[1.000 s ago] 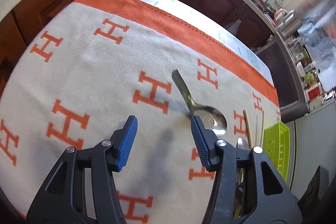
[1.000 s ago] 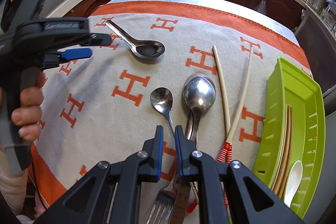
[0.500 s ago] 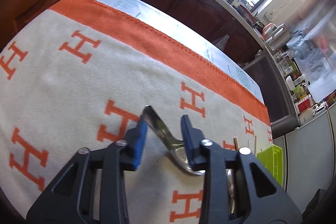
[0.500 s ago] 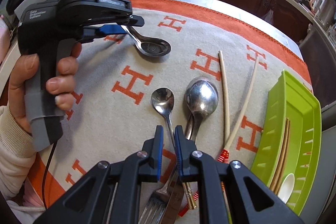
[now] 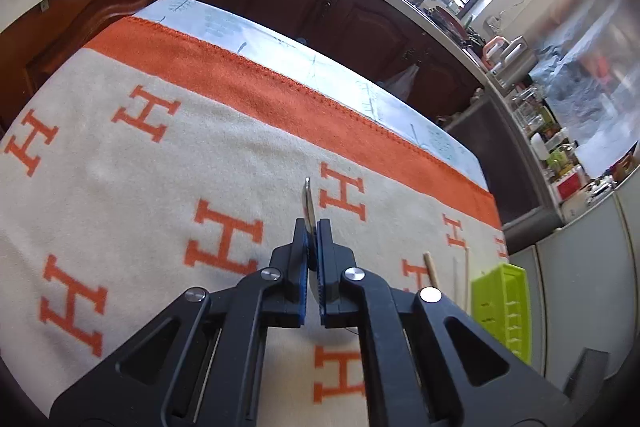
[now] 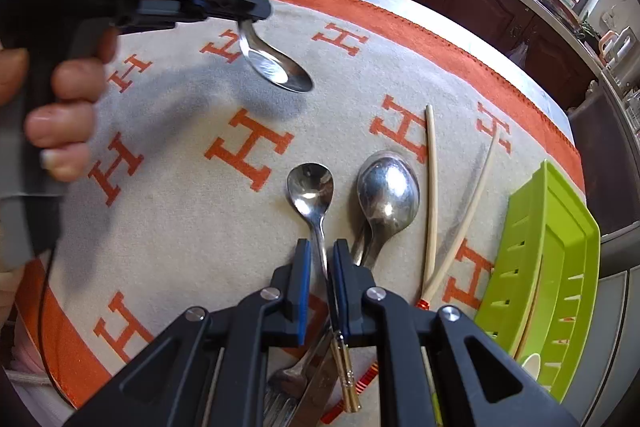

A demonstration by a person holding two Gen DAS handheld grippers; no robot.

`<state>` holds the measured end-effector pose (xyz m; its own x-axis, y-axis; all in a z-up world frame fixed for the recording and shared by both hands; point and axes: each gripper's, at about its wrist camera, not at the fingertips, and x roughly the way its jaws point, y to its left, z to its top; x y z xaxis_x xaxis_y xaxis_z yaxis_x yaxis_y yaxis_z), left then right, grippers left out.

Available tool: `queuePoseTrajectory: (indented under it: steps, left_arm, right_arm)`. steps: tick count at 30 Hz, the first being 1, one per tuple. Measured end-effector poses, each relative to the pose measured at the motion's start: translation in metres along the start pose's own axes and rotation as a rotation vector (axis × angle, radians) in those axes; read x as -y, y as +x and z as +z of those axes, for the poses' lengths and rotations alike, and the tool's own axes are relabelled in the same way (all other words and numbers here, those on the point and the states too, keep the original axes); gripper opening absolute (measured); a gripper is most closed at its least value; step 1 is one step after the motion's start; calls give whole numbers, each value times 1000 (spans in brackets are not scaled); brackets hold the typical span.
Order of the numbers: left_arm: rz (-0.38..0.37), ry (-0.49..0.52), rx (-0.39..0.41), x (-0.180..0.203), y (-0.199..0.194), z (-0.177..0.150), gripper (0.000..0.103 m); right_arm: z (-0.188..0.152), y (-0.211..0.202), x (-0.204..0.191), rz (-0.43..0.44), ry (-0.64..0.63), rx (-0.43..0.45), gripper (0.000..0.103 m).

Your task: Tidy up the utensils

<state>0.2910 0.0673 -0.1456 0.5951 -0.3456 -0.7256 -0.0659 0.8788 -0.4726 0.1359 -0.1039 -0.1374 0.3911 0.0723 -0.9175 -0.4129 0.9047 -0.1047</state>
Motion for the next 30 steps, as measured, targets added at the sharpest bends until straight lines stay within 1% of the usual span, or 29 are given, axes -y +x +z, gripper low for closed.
queuePoseTrajectory:
  steps: [4, 5, 6, 8, 10, 13, 16, 21, 24, 26, 30]
  left_arm:
    - [11, 47, -48, -4, -32, -4, 1]
    - [3, 55, -64, -5, -41, -7, 1]
    - [-4, 63, -76, -6, -50, -12, 1]
    - [-6, 90, -100, -7, -67, -23, 1]
    - [-5, 113, -115, -6, -81, -35, 1]
    - [-24, 144, -148, -1, -99, -55, 1]
    - [-33, 181, -173, 11, -110, -74, 1]
    - [-77, 251, -209, 46, -120, -99, 1]
    - [-112, 290, -229, 73, -124, -109, 1]
    - [-142, 325, -250, 95, -123, -115, 1]
    - [-184, 392, -290, 142, -115, -124, 1]
  right_arm:
    - [0, 0, 1, 15, 12, 9, 10]
    - [-1, 0, 2, 19, 16, 13, 6]
    - [-1, 0, 4, 20, 23, 17, 3]
    - [0, 0, 8, 38, 45, 24, 3]
    - [0, -2, 13, 78, 88, 34, 3]
    - [-2, -7, 23, 174, 173, 44, 3]
    - [-8, -16, 28, 227, 236, 55, 3]
    - [-24, -40, 46, 290, 333, 87, 3]
    - [-38, -61, 60, 300, 385, 126, 3]
    - [-49, -76, 73, 286, 423, 153, 3]
    - [-72, -100, 105, 223, 504, 205, 3]
